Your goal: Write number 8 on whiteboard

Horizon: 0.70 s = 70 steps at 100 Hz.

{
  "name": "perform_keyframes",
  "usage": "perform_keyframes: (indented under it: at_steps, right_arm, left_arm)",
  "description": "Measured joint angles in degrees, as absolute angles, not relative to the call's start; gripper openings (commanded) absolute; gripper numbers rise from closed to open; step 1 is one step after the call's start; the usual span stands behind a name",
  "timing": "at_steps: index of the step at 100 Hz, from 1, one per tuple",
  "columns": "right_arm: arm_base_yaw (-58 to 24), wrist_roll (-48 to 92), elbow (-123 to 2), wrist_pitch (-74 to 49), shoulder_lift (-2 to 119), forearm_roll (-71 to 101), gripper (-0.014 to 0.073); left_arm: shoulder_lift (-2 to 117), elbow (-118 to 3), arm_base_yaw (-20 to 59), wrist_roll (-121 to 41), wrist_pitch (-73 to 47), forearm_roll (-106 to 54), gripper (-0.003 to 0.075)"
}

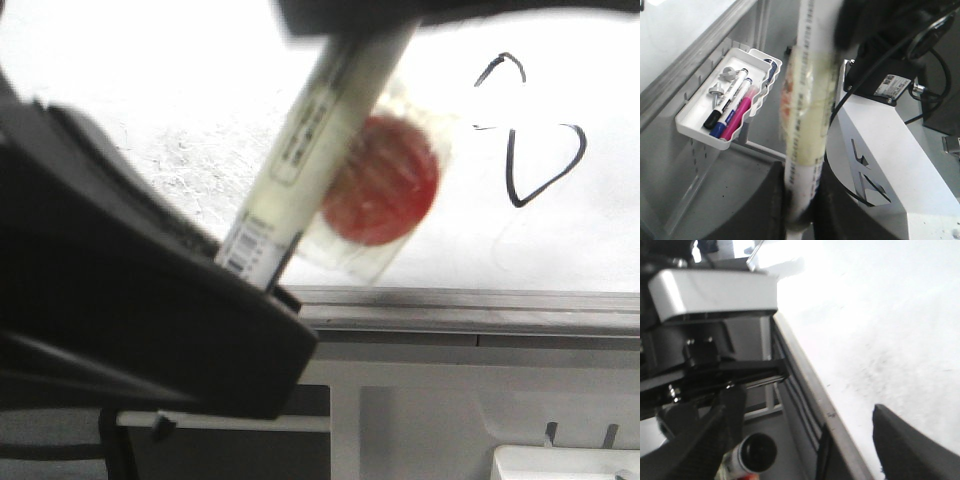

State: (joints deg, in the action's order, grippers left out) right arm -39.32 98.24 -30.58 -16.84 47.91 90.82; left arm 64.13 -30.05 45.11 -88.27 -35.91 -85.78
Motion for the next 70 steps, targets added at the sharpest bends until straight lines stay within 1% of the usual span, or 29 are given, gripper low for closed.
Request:
perform_keyframes:
  at_steps: [7,12,16,17,19,20,21,22,23,24,26,27,28,50,59,70]
  right_arm:
    - [-39.3,98.1,-30.6,-13.1,44.6,91.1,0.0505]
    - [-39.3,98.0,-30.6,-10.6,42.1,91.2,0.0437]
    - [-39.3,98.0,-30.6,-8.6,40.0,91.3,0.0335]
    - [-39.3,98.0,-30.6,-7.9,39.7,91.4,0.0293]
    - [-39.3,98.0,-30.6,-7.2,38.6,91.8,0.0248]
    - [-39.3,98.0,-30.6,-6.5,38.2,91.9,0.0201]
    - [-39.3,98.0,-30.6,-6.2,37.5,92.1,0.0177]
    - [-39.3,98.0,-30.6,-5.5,37.2,92.2,0.0128]
    - [-39.3,98.0,-30.6,-5.2,36.5,92.3,0.0103]
    - [-39.3,98.0,-30.6,-4.6,36.1,92.5,0.0054]
    - [-39.3,98.0,-30.6,-3.9,35.0,92.8,0.0006]
    - [-39.3,98.0,-30.6,-3.3,34.6,92.9,-0.0041]
    - [-39.3,98.0,-30.6,-3.0,33.8,93.1,-0.0064]
    - [-39.3,98.0,-30.6,8.6,25.2,94.8,-0.0064]
    - [-39.3,98.0,-30.6,12.9,23.7,95.9,-0.0064]
    - [-39.3,98.0,-30.6,15.2,23.2,96.6,-0.0064]
  left_arm:
    - [64.1,-29.5,45.1,-88.7,-34.5,-87.7,-0.0020]
    - [64.1,-29.5,45.1,-88.8,-33.4,-88.6,-0.0020]
    - [64.1,-29.4,45.1,-88.8,-32.7,-89.5,-0.0020]
    - [64.1,-29.4,45.1,-88.9,-32.3,-89.6,-0.0020]
    - [64.1,-29.4,45.1,-88.9,-31.7,-90.0,-0.0020]
    - [64.1,-29.4,45.1,-88.9,-31.5,-90.2,-0.0020]
    - [64.1,-29.4,45.1,-88.9,-31.3,-90.3,-0.0020]
    - [64.1,-29.4,45.1,-89.0,-30.8,-90.6,-0.0020]
    - [64.1,-29.4,45.1,-89.0,-30.5,-90.8,-0.0020]
    - [64.1,-29.4,45.1,-89.0,-29.9,-91.1,-0.0020]
    - [64.1,-29.4,45.1,-89.0,-29.0,-91.5,-0.0020]
    - [64.1,-29.4,45.1,-89.1,-28.7,-91.9,-0.0020]
    - [64.1,-29.4,45.1,-89.1,-28.4,-92.2,-0.0020]
    - [67.3,-30.4,45.1,-90.0,-14.9,-101.4,-0.0020]
    - [70.5,-32.9,45.1,-92.0,-13.3,-102.5,-0.0020]
    - [74.9,-36.8,45.1,-93.0,-11.6,-102.8,-0.0021]
